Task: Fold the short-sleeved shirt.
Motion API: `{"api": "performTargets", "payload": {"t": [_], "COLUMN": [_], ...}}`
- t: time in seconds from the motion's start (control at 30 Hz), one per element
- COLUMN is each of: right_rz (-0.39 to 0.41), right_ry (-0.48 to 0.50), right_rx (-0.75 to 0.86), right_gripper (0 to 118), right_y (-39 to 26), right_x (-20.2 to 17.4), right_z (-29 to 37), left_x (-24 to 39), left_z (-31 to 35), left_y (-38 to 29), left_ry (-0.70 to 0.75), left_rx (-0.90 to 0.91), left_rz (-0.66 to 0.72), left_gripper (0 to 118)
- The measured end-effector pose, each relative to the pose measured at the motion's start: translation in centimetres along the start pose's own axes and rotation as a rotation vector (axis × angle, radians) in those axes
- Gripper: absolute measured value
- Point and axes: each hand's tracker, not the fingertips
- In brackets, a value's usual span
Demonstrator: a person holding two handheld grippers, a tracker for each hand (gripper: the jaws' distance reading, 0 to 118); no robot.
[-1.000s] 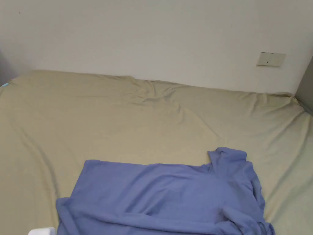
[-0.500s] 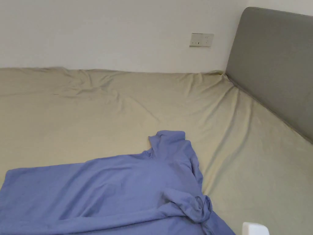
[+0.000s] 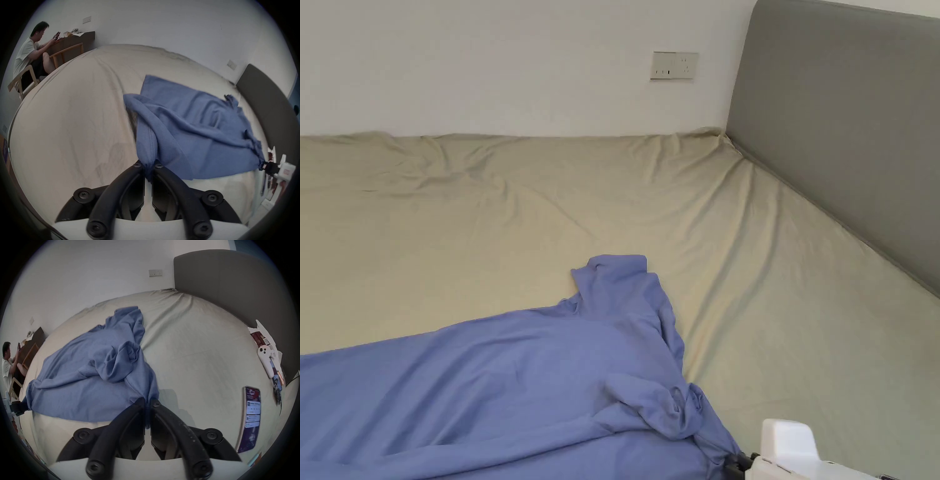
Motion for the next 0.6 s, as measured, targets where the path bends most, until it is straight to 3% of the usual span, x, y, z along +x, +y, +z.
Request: {"api": "performTargets", "payload": {"t": [0.27, 0.47, 0.6], "right_rz": [-0.001, 0.085, 0.016], "right_ry": [-0.023, -0.130, -0.111], "right_rx": [0.065, 0.020, -0.069], "right_gripper": [8, 8, 8], "right_y": [-2.5, -7.3, -10.8], "right_x": [1.1, 1.3, 1.9], "right_z": [8.5, 13.1, 14.4], "left_x": [-0.5, -2.7, -4.6], "left_z": [7.1, 10.7, 11.2], "left_y": [-1.1, -5.3, -8.1], "left_ry": [-0.033, 0.043, 0.052], "left_rx": [0.067, 0.049, -0.004], "left_rz": [-0.010, 0.005, 0.039], "left_gripper": [6, 6, 6]}}
